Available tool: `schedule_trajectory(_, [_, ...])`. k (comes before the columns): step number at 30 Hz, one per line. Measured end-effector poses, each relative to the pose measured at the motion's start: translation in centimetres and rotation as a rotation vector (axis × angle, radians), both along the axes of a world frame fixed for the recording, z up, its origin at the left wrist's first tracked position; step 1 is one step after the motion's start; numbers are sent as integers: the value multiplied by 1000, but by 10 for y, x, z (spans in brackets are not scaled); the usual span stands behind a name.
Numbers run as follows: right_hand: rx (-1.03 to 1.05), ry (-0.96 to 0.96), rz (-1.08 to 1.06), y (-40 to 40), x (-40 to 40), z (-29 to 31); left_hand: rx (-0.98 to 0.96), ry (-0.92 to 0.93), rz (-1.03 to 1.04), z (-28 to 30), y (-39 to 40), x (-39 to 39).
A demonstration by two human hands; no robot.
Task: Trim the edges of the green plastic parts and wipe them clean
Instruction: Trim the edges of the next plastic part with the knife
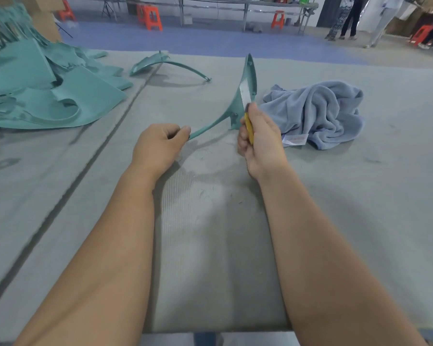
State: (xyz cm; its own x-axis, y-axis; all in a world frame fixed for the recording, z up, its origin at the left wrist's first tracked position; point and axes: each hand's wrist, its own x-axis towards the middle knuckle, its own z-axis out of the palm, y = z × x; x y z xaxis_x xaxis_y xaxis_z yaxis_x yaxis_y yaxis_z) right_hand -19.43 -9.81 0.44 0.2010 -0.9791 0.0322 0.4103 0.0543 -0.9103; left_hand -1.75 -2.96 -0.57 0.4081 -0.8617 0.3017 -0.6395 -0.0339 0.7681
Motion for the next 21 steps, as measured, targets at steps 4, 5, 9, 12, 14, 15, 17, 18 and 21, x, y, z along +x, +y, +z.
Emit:
schedule_trajectory(4, [-114,185,80,7,2,0,73,-20,-117,2,2,1])
schedule_trajectory(5, [-128,226,82,7,3,-1,86,-46,-140,3,2,1])
schedule_trajectory(9, [-128,234,114,7,5,-3,70,-136,-226,10,-2,-8])
schedule_trajectory(12, [-176,308,143,7,11,-5,14,-108,-217,11,-8,-23])
schedule_trajectory(14, [-203,332,157,7,12,-7,4,21,-207,10,-12,-33])
schedule_trajectory(15, [-203,333,157,7,11,-6,14,85,-179,10,-15,-36])
schedule_trajectory(17, [-200,319,157,6,8,-6,-2,142,-88,10,-16,-36])
schedule_trajectory(18, [-207,305,171,5,7,-5,-51,90,-35,10,-15,-34])
schedule_trajectory(21, [-240,285,245,8,6,-5,-202,-179,50,11,-8,-27])
